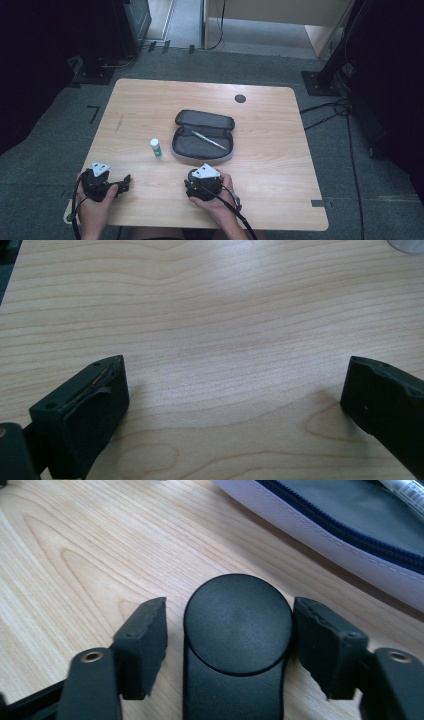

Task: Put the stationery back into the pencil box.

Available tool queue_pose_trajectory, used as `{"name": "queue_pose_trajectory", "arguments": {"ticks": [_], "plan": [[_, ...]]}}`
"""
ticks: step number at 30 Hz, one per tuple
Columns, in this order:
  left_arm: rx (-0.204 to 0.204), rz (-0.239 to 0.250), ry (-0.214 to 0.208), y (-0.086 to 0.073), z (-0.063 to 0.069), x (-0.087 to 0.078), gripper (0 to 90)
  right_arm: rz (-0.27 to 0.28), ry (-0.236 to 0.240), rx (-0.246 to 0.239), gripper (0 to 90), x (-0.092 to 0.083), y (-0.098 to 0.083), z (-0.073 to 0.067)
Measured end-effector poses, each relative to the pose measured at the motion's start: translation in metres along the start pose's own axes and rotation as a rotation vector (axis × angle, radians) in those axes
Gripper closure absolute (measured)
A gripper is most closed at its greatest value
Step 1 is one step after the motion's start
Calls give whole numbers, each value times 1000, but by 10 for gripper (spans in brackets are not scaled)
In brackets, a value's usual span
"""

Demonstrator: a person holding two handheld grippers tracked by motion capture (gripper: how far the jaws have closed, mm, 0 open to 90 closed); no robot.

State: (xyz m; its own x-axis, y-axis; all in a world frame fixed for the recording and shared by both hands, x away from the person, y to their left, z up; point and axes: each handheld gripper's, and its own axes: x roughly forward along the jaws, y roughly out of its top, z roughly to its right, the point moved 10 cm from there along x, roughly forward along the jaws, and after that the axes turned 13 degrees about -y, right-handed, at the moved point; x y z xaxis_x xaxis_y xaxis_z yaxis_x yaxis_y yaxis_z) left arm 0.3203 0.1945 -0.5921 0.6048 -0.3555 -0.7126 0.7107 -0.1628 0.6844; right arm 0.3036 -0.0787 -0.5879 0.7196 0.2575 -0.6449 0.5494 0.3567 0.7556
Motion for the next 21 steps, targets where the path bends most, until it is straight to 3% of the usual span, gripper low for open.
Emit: {"name": "queue_pose_trajectory", "arguments": {"ticks": [2,11,21], "plan": [[0,0,0,0,0,0,0,7,3,-5,408,0,1,0],[0,-1,0,0,0,0,0,11,27,-17,418,-2,0,-1],[0,0,0,0,0,0,0,14,65,4,419,-8,0,3]]}}
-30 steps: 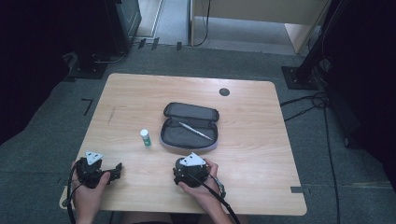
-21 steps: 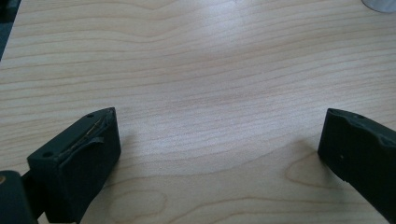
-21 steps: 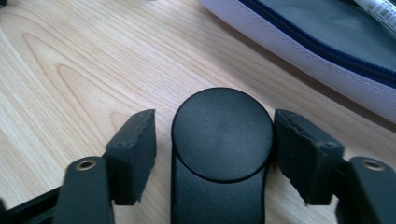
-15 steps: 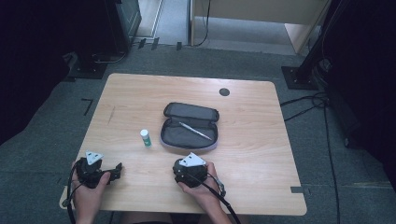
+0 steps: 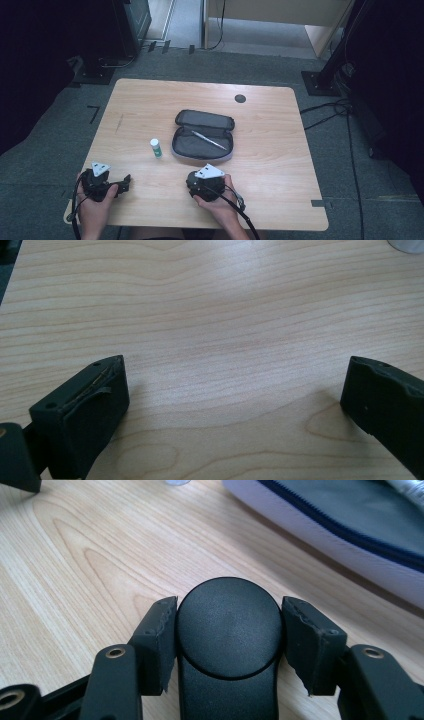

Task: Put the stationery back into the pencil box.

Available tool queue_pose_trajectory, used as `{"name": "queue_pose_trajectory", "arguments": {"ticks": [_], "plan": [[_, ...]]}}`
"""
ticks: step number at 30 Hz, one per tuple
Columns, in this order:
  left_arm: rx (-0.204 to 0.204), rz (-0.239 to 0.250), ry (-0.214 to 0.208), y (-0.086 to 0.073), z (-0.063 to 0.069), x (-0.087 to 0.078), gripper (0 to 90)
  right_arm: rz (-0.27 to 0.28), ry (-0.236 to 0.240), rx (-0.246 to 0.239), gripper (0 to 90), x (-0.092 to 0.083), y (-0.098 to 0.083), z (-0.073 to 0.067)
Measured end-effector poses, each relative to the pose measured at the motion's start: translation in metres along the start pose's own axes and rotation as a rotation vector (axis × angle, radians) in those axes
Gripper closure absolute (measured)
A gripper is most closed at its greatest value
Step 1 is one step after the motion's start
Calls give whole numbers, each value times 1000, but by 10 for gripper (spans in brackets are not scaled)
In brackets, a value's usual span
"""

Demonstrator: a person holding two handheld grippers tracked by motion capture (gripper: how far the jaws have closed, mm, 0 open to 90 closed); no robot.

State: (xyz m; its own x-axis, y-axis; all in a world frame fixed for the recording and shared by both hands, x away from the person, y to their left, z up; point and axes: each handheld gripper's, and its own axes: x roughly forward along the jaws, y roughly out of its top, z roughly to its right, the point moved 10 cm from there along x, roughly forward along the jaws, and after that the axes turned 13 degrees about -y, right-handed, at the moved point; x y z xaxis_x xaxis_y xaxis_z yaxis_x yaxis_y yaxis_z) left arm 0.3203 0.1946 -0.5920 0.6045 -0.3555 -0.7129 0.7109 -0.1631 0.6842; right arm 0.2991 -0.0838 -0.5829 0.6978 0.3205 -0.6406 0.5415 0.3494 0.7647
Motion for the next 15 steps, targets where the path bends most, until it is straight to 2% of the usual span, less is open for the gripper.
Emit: {"name": "queue_pose_trajectory", "arguments": {"ticks": [5,10,15], "plan": [[0,0,0,0,0,0,0,24,-6,6,419,-7,5,8],[0,0,0,0,0,0,0,54,-4,36,419,-16,15,19],[0,0,0,0,0,0,0,76,-15,38,419,-21,24,27]]}}
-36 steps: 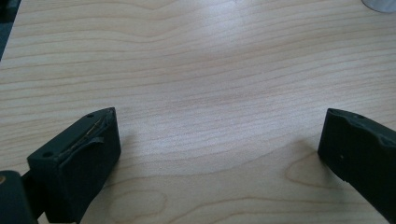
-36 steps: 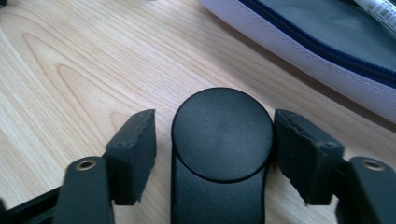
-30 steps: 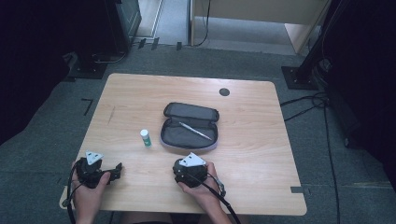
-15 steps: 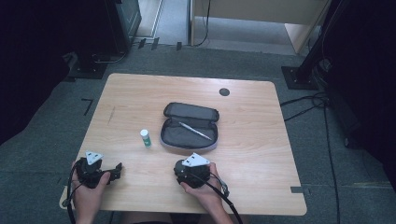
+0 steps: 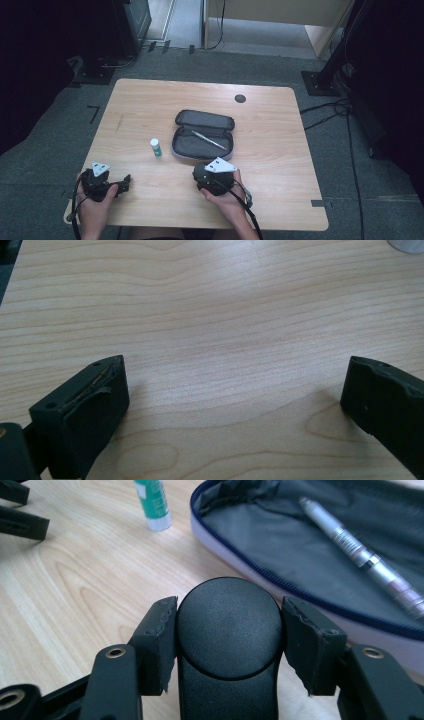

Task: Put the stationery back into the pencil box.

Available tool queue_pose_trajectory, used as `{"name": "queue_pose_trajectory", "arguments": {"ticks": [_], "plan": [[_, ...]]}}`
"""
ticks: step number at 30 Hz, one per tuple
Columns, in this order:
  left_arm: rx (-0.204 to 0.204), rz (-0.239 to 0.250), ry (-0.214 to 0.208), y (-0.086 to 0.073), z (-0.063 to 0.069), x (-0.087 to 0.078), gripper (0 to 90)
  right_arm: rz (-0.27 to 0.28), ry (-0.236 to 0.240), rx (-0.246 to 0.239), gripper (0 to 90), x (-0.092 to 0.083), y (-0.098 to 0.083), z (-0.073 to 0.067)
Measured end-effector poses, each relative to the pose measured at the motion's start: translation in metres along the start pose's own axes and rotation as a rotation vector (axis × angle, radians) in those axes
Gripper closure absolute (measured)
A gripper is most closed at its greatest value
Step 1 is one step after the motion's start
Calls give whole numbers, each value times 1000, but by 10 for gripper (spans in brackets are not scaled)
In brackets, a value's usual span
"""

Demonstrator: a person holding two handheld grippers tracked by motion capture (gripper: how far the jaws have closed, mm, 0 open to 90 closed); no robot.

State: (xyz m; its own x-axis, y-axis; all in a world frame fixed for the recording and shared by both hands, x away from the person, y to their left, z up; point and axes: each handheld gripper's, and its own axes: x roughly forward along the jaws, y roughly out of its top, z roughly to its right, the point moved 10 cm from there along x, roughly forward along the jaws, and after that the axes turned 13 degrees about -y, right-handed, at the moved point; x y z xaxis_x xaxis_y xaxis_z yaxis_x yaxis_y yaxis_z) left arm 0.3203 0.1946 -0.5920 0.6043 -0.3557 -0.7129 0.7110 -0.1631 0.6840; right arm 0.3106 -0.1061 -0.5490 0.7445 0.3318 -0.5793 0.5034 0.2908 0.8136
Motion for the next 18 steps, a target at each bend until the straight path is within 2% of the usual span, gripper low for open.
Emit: {"name": "queue_pose_trajectory", "arguments": {"ticks": [9,18], "plan": [[0,0,0,0,0,0,0,22,-5,1,419,0,27,16],[1,0,0,0,0,0,0,16,18,-23,419,16,50,19]]}}
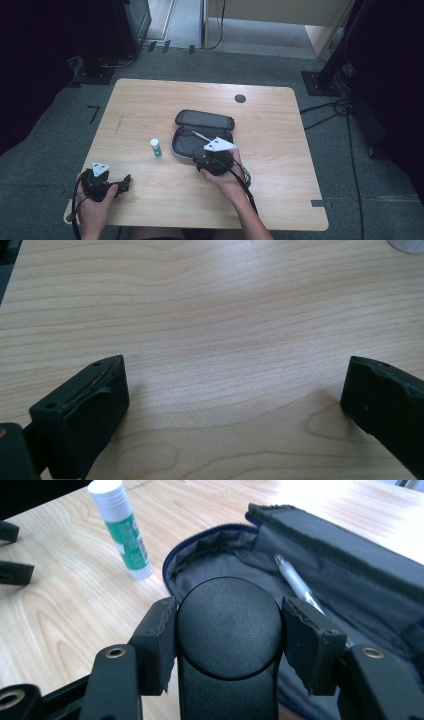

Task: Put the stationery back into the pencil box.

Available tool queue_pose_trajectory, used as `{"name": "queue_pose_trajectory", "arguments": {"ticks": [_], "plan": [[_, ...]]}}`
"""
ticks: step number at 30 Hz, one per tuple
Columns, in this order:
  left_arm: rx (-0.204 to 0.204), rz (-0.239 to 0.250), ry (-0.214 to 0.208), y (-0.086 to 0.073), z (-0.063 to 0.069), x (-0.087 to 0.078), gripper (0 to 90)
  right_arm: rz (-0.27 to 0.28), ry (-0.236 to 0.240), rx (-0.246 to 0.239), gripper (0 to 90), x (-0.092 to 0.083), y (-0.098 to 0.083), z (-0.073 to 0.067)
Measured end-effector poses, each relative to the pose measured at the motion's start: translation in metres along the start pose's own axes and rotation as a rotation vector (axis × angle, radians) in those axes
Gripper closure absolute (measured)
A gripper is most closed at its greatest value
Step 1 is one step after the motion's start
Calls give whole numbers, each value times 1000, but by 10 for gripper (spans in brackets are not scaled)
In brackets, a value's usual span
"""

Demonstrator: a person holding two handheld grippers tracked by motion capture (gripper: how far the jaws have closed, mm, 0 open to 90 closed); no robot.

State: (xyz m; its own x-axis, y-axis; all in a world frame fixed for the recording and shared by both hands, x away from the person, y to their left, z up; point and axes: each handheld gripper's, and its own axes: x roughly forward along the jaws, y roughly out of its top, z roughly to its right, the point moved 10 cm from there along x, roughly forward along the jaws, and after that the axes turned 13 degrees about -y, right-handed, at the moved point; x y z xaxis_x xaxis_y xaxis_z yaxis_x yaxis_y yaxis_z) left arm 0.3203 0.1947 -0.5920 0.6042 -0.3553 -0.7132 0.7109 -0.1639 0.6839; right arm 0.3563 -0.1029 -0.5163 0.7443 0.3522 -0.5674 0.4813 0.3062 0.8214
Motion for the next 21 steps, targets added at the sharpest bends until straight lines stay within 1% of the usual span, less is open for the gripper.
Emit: {"name": "queue_pose_trajectory", "arguments": {"ticks": [1,2,3,5,9,12,14,15,19,21], "plan": [[-1,1,-1,0,0,0,0,-4,4,1,419,3,2,0],[-1,2,0,0,0,0,0,1,1,-10,419,6,6,1],[-1,1,0,0,0,0,0,3,2,-7,419,9,8,1],[-1,1,0,0,0,0,0,2,15,-4,419,12,13,1],[0,-1,0,0,0,0,0,3,31,-19,418,25,21,3],[0,-1,0,0,0,0,0,-1,45,-18,419,32,23,3],[0,-1,0,0,0,0,0,-2,52,-4,419,36,25,3],[0,-1,0,0,0,0,0,-4,52,-3,418,39,25,4],[0,0,0,0,0,0,0,-18,23,-10,418,48,27,11],[0,0,-1,0,0,0,0,-23,17,-25,418,52,27,14]]}}
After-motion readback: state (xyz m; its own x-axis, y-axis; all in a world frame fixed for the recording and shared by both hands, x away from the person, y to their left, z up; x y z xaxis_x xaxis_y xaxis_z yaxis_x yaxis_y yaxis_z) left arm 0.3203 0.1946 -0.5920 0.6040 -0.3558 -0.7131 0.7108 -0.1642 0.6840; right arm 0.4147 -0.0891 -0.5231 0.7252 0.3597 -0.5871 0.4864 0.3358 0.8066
